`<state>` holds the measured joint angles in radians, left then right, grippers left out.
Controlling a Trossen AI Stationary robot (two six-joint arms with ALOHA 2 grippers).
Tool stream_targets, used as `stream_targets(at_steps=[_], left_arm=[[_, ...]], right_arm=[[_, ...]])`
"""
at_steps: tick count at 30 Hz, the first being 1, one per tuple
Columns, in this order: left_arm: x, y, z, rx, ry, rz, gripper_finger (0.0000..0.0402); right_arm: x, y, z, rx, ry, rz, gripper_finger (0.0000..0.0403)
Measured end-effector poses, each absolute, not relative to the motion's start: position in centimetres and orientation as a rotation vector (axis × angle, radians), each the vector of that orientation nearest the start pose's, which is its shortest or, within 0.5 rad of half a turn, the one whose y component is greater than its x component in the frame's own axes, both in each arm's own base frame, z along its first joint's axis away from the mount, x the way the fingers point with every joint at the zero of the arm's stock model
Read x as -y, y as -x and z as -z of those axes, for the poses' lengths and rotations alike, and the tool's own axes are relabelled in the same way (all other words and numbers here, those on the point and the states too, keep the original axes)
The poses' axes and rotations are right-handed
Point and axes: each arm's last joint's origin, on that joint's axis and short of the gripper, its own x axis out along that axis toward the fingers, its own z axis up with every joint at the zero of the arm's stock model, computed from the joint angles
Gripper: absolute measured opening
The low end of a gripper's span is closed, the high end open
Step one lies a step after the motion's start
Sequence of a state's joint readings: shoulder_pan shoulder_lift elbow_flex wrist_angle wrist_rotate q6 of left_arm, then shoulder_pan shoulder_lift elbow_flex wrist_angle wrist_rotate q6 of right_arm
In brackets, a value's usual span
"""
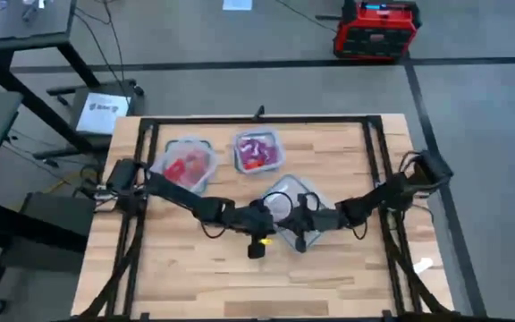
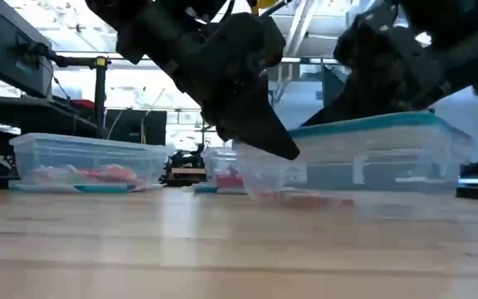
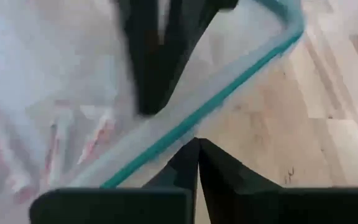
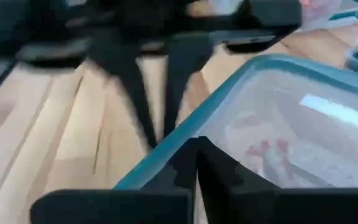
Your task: Sort candy
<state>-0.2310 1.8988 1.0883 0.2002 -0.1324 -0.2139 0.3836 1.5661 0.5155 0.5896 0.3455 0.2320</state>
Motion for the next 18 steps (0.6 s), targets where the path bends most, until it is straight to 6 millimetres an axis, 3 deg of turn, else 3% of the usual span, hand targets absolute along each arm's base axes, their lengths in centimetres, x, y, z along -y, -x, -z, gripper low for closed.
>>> stream_targets(at_steps=[2,5,9,12,15,18], left_arm=[[9.6,-38.3,-16.8,-0.608,0.117,0.054,0.0],[10.8,-37.9,-19.5,-0.563,0.151,0.104,0.0],[11.0,-38.1,-24.1,-0.38,0.159,0.035,0.0],[10.5,-39.0,-25.8,-0.222,0.176,-0.037,0.0],[10.0,-40.5,-25.1,-0.174,0.224,-0.028,0.0],[10.1,-41.8,-22.1,-0.259,0.245,-0.023,0.0]], right_arm=[[-9.3,-25.6,-16.2,-0.401,-0.04,-0.001,0.0],[-8.8,-24.2,-19.2,-0.393,-0.024,0.046,0.0],[-7.9,-21.2,-21.1,-0.495,0.042,0.167,0.0],[-6.3,-18.9,-21.4,-0.591,0.034,0.33,0.0],[-4.7,-16.7,-20.0,-0.733,-0.039,0.48,0.0],[-4.1,-15.7,-18.7,-0.822,-0.111,0.552,0.0]])
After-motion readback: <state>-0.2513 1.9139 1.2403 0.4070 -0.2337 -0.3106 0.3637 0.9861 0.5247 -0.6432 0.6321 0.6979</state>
